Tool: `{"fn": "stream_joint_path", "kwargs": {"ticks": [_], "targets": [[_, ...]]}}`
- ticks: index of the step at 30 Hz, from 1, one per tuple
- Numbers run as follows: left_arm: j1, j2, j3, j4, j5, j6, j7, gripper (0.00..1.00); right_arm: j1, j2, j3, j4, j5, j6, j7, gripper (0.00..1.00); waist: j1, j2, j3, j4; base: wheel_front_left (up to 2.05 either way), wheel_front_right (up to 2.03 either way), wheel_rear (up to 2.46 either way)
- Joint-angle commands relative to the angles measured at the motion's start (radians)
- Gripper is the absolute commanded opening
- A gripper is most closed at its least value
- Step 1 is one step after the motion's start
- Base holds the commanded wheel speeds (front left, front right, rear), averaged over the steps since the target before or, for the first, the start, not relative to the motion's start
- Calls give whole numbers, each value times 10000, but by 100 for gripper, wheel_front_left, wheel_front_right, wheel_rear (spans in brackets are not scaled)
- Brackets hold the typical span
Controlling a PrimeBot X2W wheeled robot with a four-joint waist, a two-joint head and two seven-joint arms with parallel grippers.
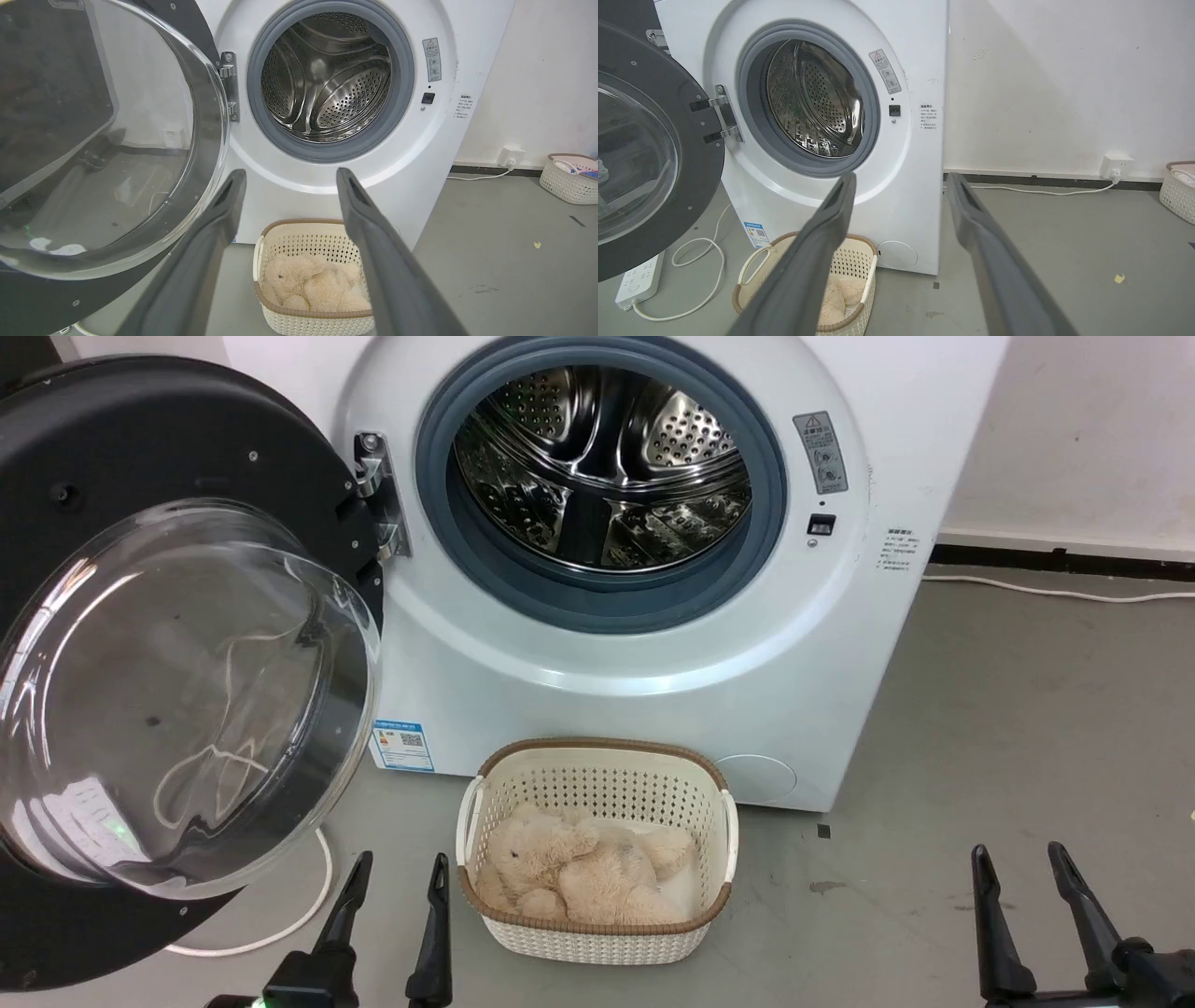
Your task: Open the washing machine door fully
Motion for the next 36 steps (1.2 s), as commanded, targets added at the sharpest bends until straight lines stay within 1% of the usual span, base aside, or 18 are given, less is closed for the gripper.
{"fn": "stream_joint_path", "kwargs": {"ticks": [1, 15, 16, 17, 20, 36], "targets": [[141, -91, 57, 52, 112, -57, -54, 100, 155, 24, 8, 39, -61, 52, -27, 100, 0, 0, -4, -4, 0, 0, 0], [77, -456, 391, 363, 317, -232, -54, 100, 106, 24, 47, 133, 38, 52, -33, 100, 0, 0, 35, -36, 0, 0, 0], [74, -463, 412, 375, 334, -245, -55, 0, 105, 24, 60, 141, 39, 52, -33, 0, 0, 0, 48, -38, 0, 0, 0], [-2, -469, 363, 352, 246, -175, 8, 0, -8, 0, 45, 113, 14, -4, 3, 0, 0, 0, 44, -38, 0, 0, 0], [-1, -482, 338, 347, 235, -171, 10, 0, -17, 0, 40, 109, 15, -17, 6, 0, 0, 0, 46, -40, 0, 0, 0], [-117, -664, 710, 298, 608, -440, 371, 0, -213, 3, 154, 105, -160, -7, 368, 0, 0, 0, 94, -64, 0, 0, 0]]}}
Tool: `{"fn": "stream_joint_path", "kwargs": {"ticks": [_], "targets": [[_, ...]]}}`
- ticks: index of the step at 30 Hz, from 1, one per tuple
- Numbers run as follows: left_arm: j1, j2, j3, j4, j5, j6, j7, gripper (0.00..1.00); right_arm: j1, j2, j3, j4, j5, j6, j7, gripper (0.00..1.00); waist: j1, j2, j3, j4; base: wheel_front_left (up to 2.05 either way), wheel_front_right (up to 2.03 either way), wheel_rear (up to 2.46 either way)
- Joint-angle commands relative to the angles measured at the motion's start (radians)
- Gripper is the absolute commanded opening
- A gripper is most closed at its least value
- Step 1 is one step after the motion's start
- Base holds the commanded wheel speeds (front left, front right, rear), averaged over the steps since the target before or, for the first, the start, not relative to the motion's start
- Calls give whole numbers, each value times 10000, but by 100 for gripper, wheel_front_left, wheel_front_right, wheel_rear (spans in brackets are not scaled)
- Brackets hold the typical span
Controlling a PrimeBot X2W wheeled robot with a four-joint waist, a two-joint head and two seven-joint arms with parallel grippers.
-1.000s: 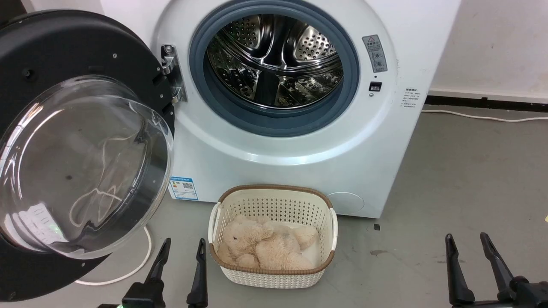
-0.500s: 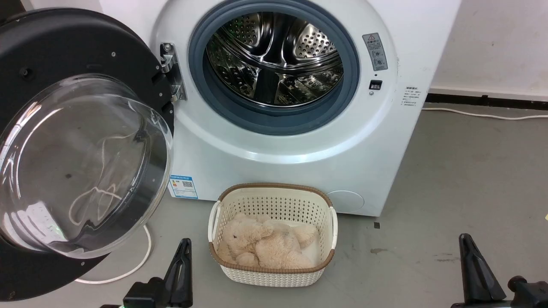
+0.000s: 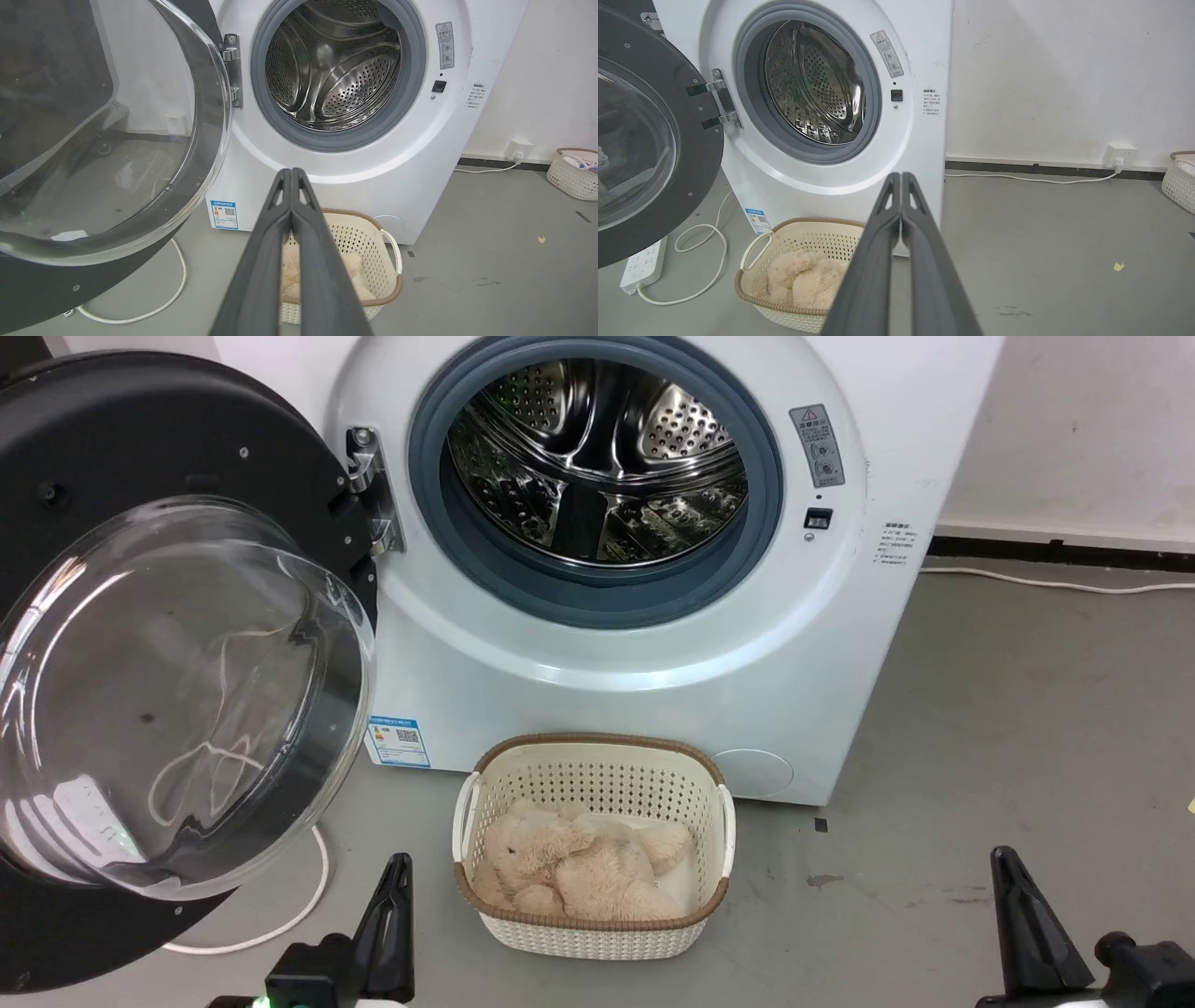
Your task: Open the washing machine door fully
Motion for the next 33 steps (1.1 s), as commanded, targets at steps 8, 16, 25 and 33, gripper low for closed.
{"fn": "stream_joint_path", "kwargs": {"ticks": [8, 16, 25, 33], "targets": [[-154, -140, 248, -53, 266, -182, 179, 0, -235, 5, 78, -7, -156, 12, 182, 0, 0, 0, 22, -11, 0, 0, 0], [-219, -243, 462, -83, 479, -335, 384, 0, -346, 7, 143, -10, -255, 18, 387, 0, 0, 0, 49, -24, 0, 0, 0], [-278, -336, 653, -109, 670, -472, 567, 0, -446, 9, 202, -12, -344, 23, 571, 0, -1, 0, 73, -36, 0, 0, 0], [-337, -429, 844, -135, 861, -610, 751, 0, -547, 10, 261, -14, -433, 28, 755, 0, -1, 0, 97, -48, 0, 0, 0]]}}
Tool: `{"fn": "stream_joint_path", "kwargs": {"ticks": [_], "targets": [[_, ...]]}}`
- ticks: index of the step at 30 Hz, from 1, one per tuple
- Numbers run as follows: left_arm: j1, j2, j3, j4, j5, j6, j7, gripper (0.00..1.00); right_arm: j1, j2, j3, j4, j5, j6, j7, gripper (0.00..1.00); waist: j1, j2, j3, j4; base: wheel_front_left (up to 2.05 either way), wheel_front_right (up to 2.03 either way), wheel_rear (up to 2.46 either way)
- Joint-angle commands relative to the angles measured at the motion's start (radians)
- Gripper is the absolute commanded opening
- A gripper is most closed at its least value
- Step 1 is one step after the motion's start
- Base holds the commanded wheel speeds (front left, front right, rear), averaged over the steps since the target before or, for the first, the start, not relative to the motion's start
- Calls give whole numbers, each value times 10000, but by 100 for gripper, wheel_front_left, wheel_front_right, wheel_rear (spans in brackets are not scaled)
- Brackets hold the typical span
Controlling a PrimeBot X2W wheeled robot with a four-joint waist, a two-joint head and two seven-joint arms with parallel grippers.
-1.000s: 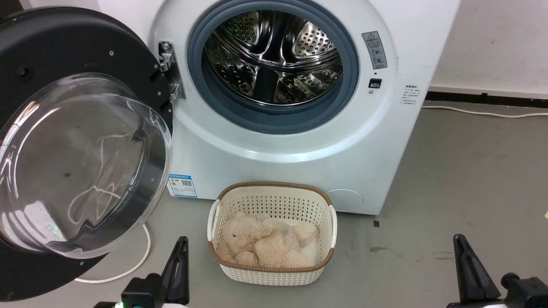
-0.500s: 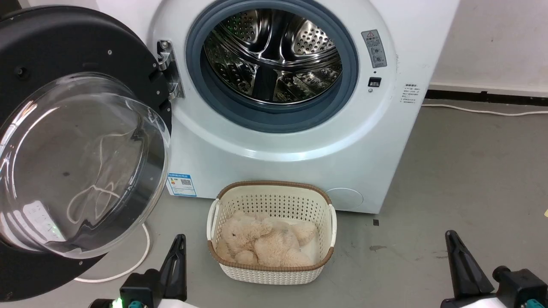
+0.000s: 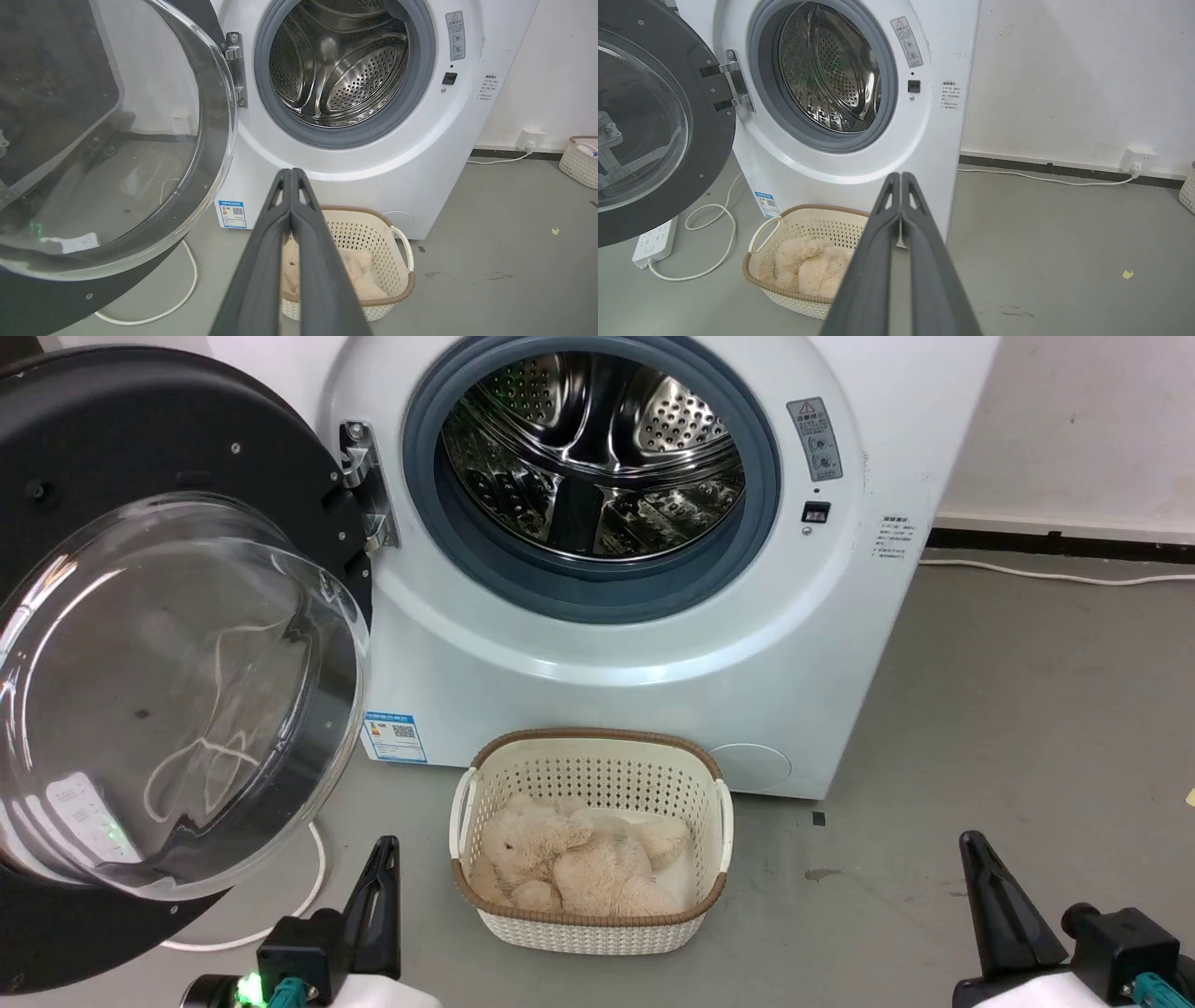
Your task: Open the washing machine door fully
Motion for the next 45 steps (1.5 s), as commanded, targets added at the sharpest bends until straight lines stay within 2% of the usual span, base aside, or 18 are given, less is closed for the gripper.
{"fn": "stream_joint_path", "kwargs": {"ticks": [1, 45], "targets": [[-150, -82, 81, -42, 112, -55, 64, 0, -155, 11, 32, -11, -82, 28, 68, 0, -1, 0, 4, -2, 0, 0, 0], [-457, -567, 1079, -178, 1109, -771, 1022, 0, -677, 20, 339, -23, -546, 54, 1028, 0, -1, 0, 131, -65, 0, 0, 0]]}}
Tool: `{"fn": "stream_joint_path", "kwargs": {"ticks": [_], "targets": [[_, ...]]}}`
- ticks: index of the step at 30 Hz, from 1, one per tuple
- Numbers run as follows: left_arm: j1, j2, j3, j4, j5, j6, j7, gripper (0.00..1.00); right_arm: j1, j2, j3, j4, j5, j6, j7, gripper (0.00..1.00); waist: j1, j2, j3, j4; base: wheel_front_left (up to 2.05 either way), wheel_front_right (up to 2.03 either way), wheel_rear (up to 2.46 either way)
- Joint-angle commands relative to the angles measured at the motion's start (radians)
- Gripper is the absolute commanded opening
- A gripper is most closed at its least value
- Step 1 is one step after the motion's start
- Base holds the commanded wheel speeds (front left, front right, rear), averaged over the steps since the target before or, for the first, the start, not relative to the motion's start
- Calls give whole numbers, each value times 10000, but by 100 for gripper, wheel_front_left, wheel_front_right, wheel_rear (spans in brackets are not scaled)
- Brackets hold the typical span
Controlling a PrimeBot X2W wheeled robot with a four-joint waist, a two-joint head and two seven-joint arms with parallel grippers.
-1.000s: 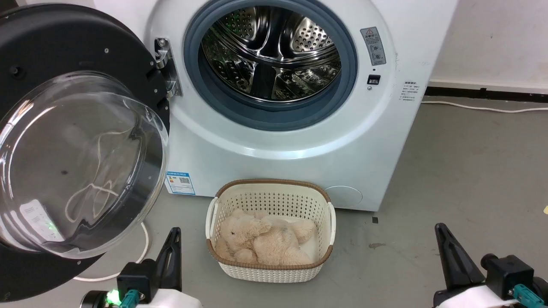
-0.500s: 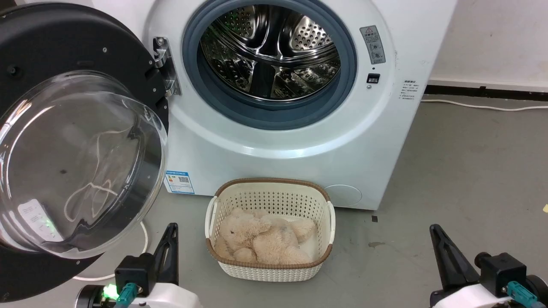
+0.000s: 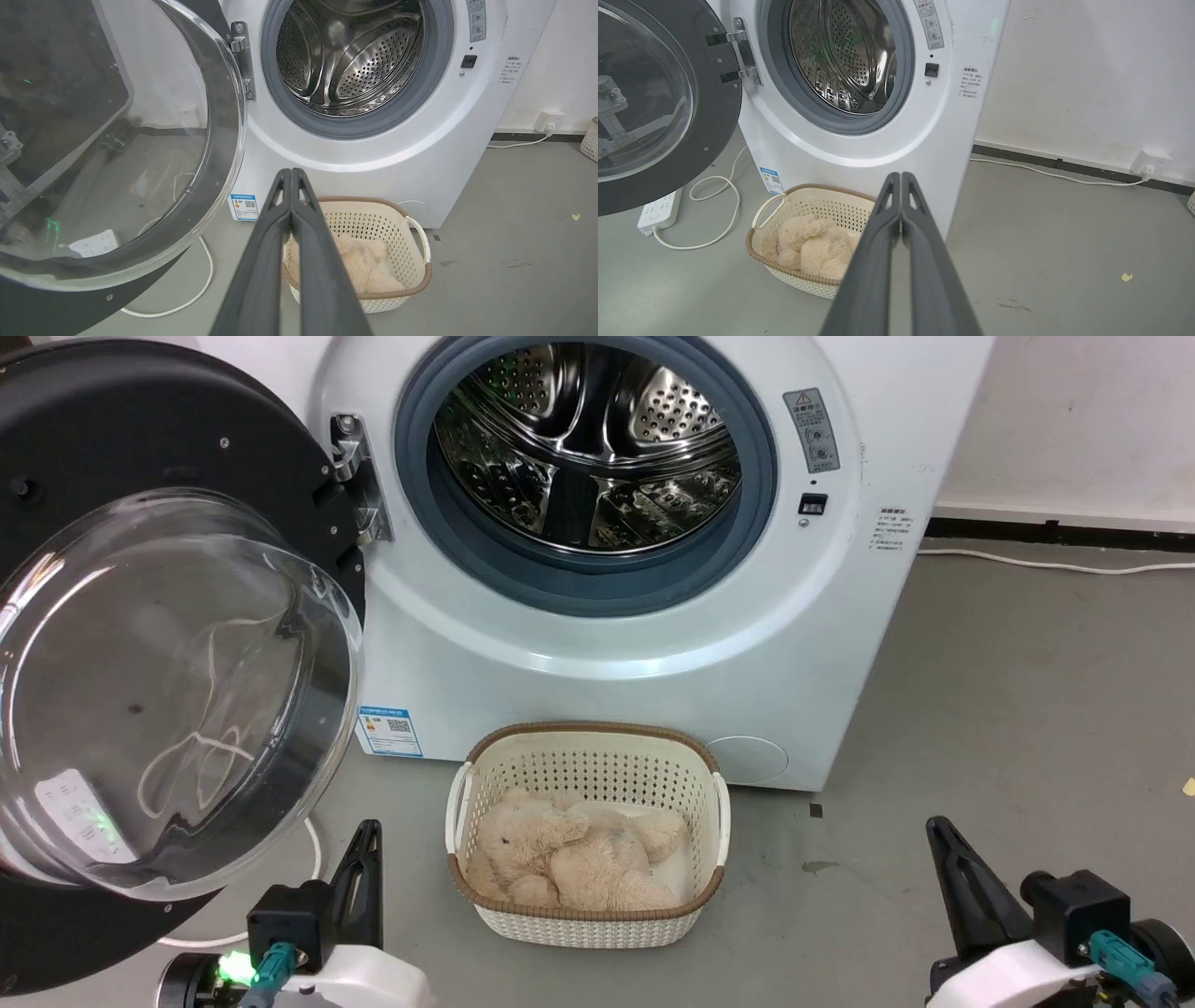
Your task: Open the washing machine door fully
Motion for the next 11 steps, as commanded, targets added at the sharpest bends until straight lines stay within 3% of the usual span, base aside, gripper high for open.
{"fn": "stream_joint_path", "kwargs": {"ticks": [1, 11], "targets": [[-205, -44, 59, -47, 120, -59, 60, 0, -219, 20, 34, -20, -65, 41, 65, 0, 0, 0, 3, -1, 0, 0, 0], [-271, -147, 271, -76, 333, -212, 265, 0, -330, 22, 100, -23, -164, 47, 270, 0, 0, 0, 30, -14, 0, 0, 0]]}}
